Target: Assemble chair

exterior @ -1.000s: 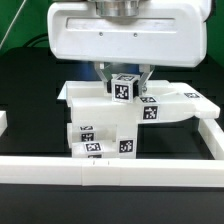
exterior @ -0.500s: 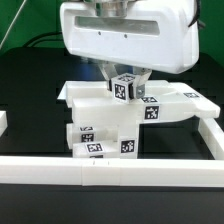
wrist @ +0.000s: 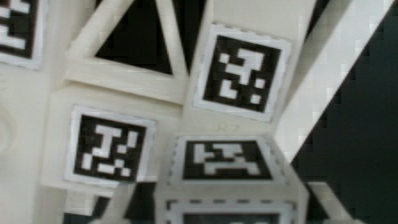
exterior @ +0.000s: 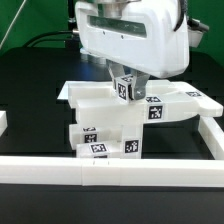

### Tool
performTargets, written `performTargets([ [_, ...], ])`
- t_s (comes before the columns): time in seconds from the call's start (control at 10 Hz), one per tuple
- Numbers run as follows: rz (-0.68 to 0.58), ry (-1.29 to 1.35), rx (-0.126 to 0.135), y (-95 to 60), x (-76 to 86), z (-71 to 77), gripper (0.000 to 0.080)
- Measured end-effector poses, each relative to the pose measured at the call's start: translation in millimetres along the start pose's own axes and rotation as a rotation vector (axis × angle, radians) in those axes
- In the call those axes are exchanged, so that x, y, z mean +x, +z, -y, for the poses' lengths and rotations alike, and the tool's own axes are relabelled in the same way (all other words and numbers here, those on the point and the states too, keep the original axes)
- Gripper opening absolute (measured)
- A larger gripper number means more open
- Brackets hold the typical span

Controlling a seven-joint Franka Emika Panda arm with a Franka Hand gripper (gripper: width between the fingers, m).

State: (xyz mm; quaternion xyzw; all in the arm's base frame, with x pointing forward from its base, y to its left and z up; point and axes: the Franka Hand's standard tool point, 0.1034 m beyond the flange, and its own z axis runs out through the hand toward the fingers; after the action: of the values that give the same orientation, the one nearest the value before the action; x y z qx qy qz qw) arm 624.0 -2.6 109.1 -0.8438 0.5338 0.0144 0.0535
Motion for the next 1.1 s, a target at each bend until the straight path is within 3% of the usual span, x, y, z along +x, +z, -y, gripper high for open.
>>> performTargets([
  [0.2,0.008,0.147,0.006,0.1,-2.1,1.4,0.0268],
  [0.5,0.008,0.13,0.006,0.0,-2.4,1.6,0.0268],
  [0.6,0.009,0.096,0.006,-0.5,-1.9,1.8,0.0449],
  [0.7,0.009,0.096,0.006,-0.5,-1.9,1.8,0.0581],
  [1.1,0.007,-0.179,0.007,-0.3,-1.8,1.5,0.0647],
])
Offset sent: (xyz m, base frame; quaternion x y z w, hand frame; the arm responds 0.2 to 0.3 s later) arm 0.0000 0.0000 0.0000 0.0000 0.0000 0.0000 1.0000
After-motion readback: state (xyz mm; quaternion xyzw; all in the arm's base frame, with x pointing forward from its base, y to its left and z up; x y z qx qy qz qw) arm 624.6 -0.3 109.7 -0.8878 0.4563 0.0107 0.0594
